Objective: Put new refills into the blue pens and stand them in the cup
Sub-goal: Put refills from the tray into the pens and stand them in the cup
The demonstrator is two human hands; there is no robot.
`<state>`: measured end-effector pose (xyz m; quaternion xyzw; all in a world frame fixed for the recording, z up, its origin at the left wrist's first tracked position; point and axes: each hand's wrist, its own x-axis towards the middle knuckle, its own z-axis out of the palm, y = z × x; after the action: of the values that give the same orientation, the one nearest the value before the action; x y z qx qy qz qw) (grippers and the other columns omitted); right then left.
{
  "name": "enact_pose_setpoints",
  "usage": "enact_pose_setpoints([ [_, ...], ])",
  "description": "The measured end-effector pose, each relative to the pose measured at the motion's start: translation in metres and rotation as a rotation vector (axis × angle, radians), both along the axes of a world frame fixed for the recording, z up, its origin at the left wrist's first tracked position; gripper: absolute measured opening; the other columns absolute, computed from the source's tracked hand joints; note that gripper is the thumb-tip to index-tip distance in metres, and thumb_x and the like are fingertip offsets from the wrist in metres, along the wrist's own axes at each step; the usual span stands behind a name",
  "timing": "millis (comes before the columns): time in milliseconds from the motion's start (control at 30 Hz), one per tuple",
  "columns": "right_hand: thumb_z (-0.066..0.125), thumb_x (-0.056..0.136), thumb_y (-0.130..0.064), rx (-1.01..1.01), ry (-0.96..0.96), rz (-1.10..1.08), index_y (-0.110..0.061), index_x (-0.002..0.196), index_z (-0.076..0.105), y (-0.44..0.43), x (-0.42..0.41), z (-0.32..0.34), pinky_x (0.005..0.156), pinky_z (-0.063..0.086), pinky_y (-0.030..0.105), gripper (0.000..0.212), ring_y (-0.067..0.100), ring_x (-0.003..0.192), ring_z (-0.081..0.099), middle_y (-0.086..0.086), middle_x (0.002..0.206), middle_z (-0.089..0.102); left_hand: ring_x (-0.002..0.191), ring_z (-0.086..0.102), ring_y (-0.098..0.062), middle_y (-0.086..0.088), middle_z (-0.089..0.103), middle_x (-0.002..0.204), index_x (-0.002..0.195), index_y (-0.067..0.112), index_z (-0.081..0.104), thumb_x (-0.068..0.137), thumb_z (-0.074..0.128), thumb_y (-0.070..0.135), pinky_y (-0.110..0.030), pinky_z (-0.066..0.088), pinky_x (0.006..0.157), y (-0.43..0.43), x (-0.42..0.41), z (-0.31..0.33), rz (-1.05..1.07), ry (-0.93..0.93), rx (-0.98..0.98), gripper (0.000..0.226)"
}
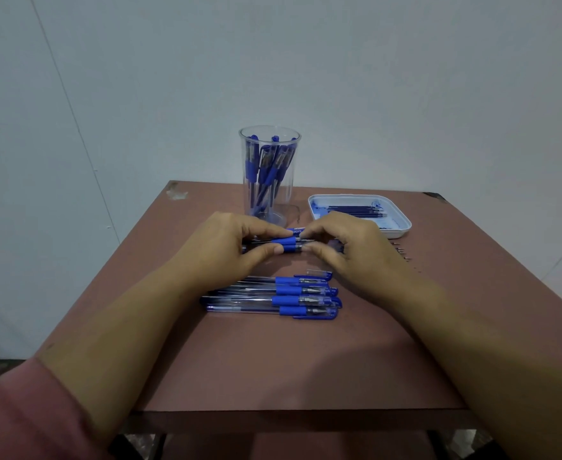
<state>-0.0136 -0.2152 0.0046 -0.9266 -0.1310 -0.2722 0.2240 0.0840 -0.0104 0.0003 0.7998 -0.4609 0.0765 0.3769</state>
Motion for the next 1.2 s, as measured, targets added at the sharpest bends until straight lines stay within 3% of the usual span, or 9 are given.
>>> enact_pose_setpoints([
  [100, 0.063, 0.092, -0.027, 0.013, 0.024, -0.004, -0.018, 0.107, 0.071, -0.001, 0.001, 0.0, 0.076, 0.044, 0.014, 0.019, 0.004, 0.087, 0.057, -0.01, 0.091, 0.067, 0.091, 0.067, 0.0, 0.016, 0.073, 0.1, 0.113, 0.039, 0.069, 0.086, 0.072, 0.029, -0.033, 0.056, 0.084, 0.0, 0.0, 0.0, 0.0, -0.002, 0.011, 0.029],
  [200, 0.071, 0.086, -0.028, 0.046, 0.045, -0.011, -0.025, 0.118, 0.064, -0.002, -0.002, -0.001, 0.078, 0.045, 0.011, 0.033, 0.001, 0.089, 0.058, -0.014, 0.094, 0.063, 0.091, 0.066, 0.002, 0.018, 0.072, 0.099, 0.113, 0.04, 0.069, 0.087, 0.072, 0.027, -0.03, 0.056, 0.084, 0.001, -0.001, 0.001, -0.005, -0.002, -0.003, 0.03],
  [333, 0.066, 0.091, -0.024, -0.016, -0.008, -0.015, -0.018, 0.099, 0.069, -0.001, 0.001, -0.001, 0.073, 0.04, 0.008, 0.011, 0.001, 0.083, 0.056, -0.011, 0.087, 0.063, 0.092, 0.066, 0.001, 0.017, 0.073, 0.101, 0.114, 0.038, 0.069, 0.086, 0.072, 0.028, -0.032, 0.056, 0.084, 0.0, -0.001, 0.001, -0.005, -0.006, 0.01, 0.03],
  [500, 0.066, 0.09, -0.028, 0.051, 0.06, -0.003, -0.023, 0.115, 0.066, -0.002, -0.001, 0.0, 0.076, 0.043, 0.008, 0.025, 0.0, 0.089, 0.058, -0.015, 0.093, 0.064, 0.089, 0.066, 0.002, 0.018, 0.073, 0.099, 0.113, 0.04, 0.068, 0.086, 0.072, 0.028, -0.031, 0.057, 0.082, 0.0, -0.001, 0.001, -0.004, -0.013, -0.005, 0.03],
  [667, 0.064, 0.092, -0.023, -0.01, 0.016, -0.004, -0.016, 0.099, 0.069, 0.0, 0.0, 0.0, 0.073, 0.039, 0.006, 0.012, 0.001, 0.086, 0.055, -0.007, 0.088, 0.065, 0.09, 0.067, 0.0, 0.016, 0.073, 0.1, 0.114, 0.039, 0.069, 0.086, 0.072, 0.028, -0.033, 0.057, 0.083, 0.0, -0.002, 0.001, -0.012, -0.019, -0.004, 0.03],
  [800, 0.066, 0.09, -0.029, 0.038, 0.036, 0.002, -0.021, 0.108, 0.067, -0.001, -0.002, 0.0, 0.075, 0.043, 0.009, 0.019, 0.002, 0.086, 0.058, -0.009, 0.092, 0.066, 0.09, 0.066, 0.003, 0.018, 0.072, 0.1, 0.113, 0.04, 0.068, 0.085, 0.073, 0.027, -0.029, 0.056, 0.084, 0.0, -0.001, 0.001, -0.017, -0.022, -0.018, 0.031],
  [1000, 0.065, 0.092, -0.023, 0.025, -0.006, 0.0, -0.014, 0.097, 0.069, 0.002, -0.001, 0.0, 0.071, 0.039, 0.007, 0.011, 0.003, 0.083, 0.056, -0.008, 0.086, 0.065, 0.087, 0.066, 0.001, 0.016, 0.073, 0.098, 0.113, 0.036, 0.07, 0.084, 0.073, 0.029, -0.029, 0.056, 0.08, -0.001, 0.0, -0.002, -0.004, -0.064, -0.026, 0.03],
  [1100, 0.065, 0.091, -0.025, 0.069, 0.069, -0.002, -0.02, 0.101, 0.069, 0.0, -0.001, 0.001, 0.072, 0.04, 0.007, 0.012, -0.001, 0.087, 0.057, -0.013, 0.09, 0.065, 0.085, 0.066, 0.0, 0.016, 0.073, 0.097, 0.113, 0.038, 0.07, 0.084, 0.074, 0.031, -0.032, 0.057, 0.078, -0.001, 0.001, -0.003, 0.008, -0.085, -0.016, 0.03],
  [1200, 0.067, 0.089, -0.026, 0.044, 0.17, -0.039, -0.032, 0.113, 0.065, -0.011, -0.005, 0.006, 0.078, 0.039, 0.007, 0.025, -0.002, 0.095, 0.052, -0.02, 0.096, 0.061, 0.085, 0.063, 0.008, 0.031, 0.066, 0.09, 0.11, 0.041, 0.071, 0.083, 0.074, 0.03, -0.026, 0.055, 0.079, 0.001, 0.005, -0.001, 0.051, -0.05, -0.039, 0.029],
])
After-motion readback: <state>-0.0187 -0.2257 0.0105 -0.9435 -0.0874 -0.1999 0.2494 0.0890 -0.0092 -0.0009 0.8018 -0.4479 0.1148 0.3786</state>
